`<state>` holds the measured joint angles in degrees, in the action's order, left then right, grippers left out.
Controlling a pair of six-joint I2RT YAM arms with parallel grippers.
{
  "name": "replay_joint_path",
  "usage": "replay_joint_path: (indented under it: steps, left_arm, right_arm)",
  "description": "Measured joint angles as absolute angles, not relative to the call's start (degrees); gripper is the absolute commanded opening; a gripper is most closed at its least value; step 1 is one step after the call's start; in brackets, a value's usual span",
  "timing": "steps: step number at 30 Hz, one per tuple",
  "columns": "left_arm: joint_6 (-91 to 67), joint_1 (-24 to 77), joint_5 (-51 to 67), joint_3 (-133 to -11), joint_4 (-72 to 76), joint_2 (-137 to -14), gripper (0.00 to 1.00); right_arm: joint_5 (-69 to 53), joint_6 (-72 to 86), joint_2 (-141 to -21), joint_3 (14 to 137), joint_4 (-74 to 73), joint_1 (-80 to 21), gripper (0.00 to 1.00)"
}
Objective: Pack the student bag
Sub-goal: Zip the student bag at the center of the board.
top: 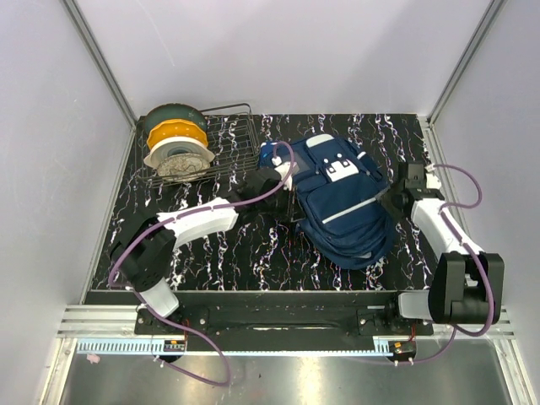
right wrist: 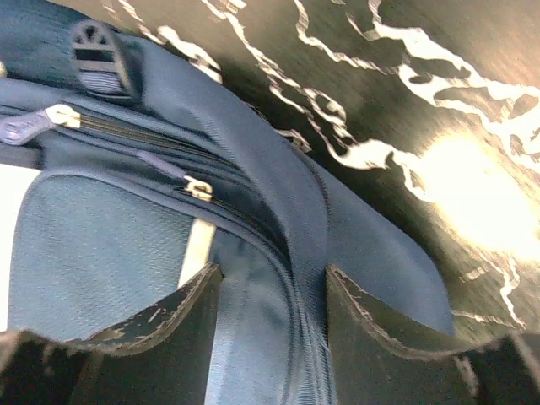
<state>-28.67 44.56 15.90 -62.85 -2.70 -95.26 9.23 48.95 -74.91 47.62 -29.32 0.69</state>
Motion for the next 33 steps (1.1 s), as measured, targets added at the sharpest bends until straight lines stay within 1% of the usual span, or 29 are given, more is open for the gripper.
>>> replay_joint_path:
  steps: [1, 2, 3, 5, 6, 8, 9, 11, 12, 14, 16, 20, 22, 26, 27, 29, 30, 33]
  left_arm:
    - [-29.87, 44.80, 15.46, -61.69, -1.96, -95.24, 0.10]
    - [-31.07, 44.97, 15.14, -60.49, -1.04, -95.26, 0.26]
    - [-31.94, 45.01, 15.00, -59.57, -0.25, -95.26, 0.33]
    - [-33.45, 45.08, 15.11, -58.65, 0.86, -95.35, 0.44]
    - [-34.20, 45.30, 15.57, -58.59, 1.06, -95.37, 0.48]
    - [-34.81, 45.95, 16.10, -58.59, 1.72, -95.39, 0.50]
    - [-35.05, 46.33, 16.29, -58.59, 2.00, -95.48, 0.57]
    - [-35.22, 46.76, 16.71, -58.59, 2.37, -95.77, 0.56]
    - [-35.24, 46.87, 16.84, -58.59, 2.35, -95.88, 0.60]
    - [-35.35, 46.92, 17.02, -58.59, 2.35, -96.14, 0.62]
    - [-35.40, 46.92, 17.23, -58.59, 2.31, -96.47, 0.70]
    - [-35.11, 47.16, 17.91, -58.85, 2.28, -96.77, 0.72]
    - [-34.89, 47.20, 17.96, -58.89, 2.28, -96.82, 0.73]
    - [-34.68, 47.05, 18.20, -58.89, 2.22, -96.84, 0.80]
    - [-34.57, 46.96, 18.24, -58.89, 2.20, -96.84, 0.81]
    - [-34.33, 46.96, 18.22, -58.89, 2.15, -96.82, 0.86]
    - [-34.06, 46.94, 18.20, -58.89, 1.96, -96.82, 0.88]
    - [-31.83, 46.63, 17.82, -58.78, 0.58, -96.49, 0.91]
  right_arm:
    - [8.95, 47.94, -76.12, 49.25, -28.69, 0.80, 0.65]
    - [8.73, 46.83, -76.97, 50.63, -28.12, 0.82, 0.69]
    - [8.47, 45.95, -77.41, 51.66, -28.08, 0.82, 0.76]
    - [7.86, 44.16, -77.73, 53.45, -28.01, 0.82, 0.81]
    - [7.18, 42.98, -77.73, 54.22, -27.81, 0.95, 0.85]
    - [6.37, 41.54, -77.62, 55.13, -27.68, 1.41, 0.87]
    - [6.22, 40.91, -77.36, 55.37, -27.68, 1.58, 0.88]
    - [5.74, 39.70, -75.77, 55.59, -27.92, 1.72, 0.88]
    - [5.39, 39.35, -74.65, 55.59, -28.21, 1.72, 0.88]
    - [4.58, 38.76, -70.48, 55.55, -28.82, 1.72, 0.89]
    - [3.44, 38.41, -64.31, 55.24, -29.61, 1.69, 0.92]
    - [3.97, 38.46, -52.51, 53.84, -32.27, 1.50, 0.95]
    - [5.15, 38.57, -49.45, 53.19, -34.41, 1.48, 0.95]
    - [6.81, 38.81, -48.36, 53.08, -39.88, 1.45, 0.89]
    - [5.50, 38.76, -48.60, 52.86, -40.49, 1.45, 0.85]
    - [1.26, 38.89, -48.95, 51.44, -40.32, 1.43, 0.82]
    - [-1.13, 39.31, -48.51, 50.46, -39.97, 1.43, 0.77]
    - [-9.43, 41.74, -44.12, 44.97, -37.63, 1.32, 0.75]
